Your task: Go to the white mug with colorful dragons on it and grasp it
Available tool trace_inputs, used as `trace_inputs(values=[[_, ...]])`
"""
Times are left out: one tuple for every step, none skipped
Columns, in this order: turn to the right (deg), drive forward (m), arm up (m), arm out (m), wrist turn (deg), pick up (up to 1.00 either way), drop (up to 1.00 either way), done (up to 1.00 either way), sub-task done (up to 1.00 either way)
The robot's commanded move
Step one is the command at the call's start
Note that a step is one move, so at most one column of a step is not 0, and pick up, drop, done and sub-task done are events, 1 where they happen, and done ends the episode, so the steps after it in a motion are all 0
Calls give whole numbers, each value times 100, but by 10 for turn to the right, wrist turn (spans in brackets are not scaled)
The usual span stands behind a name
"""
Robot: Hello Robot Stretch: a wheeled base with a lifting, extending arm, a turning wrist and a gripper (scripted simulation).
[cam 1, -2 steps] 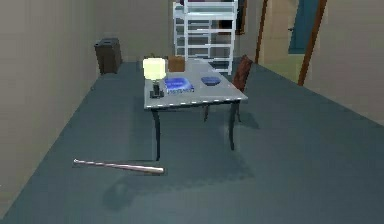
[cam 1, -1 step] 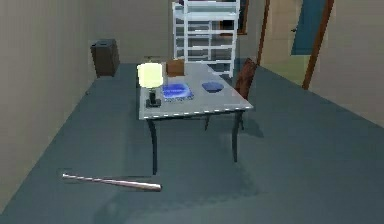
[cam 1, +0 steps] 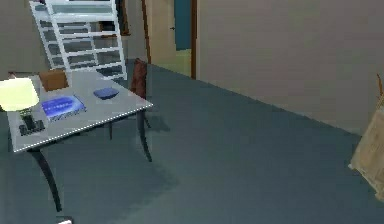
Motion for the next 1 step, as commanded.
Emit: trace_inputs(values=[[0,100,0,0,0,0,0,0,0]])
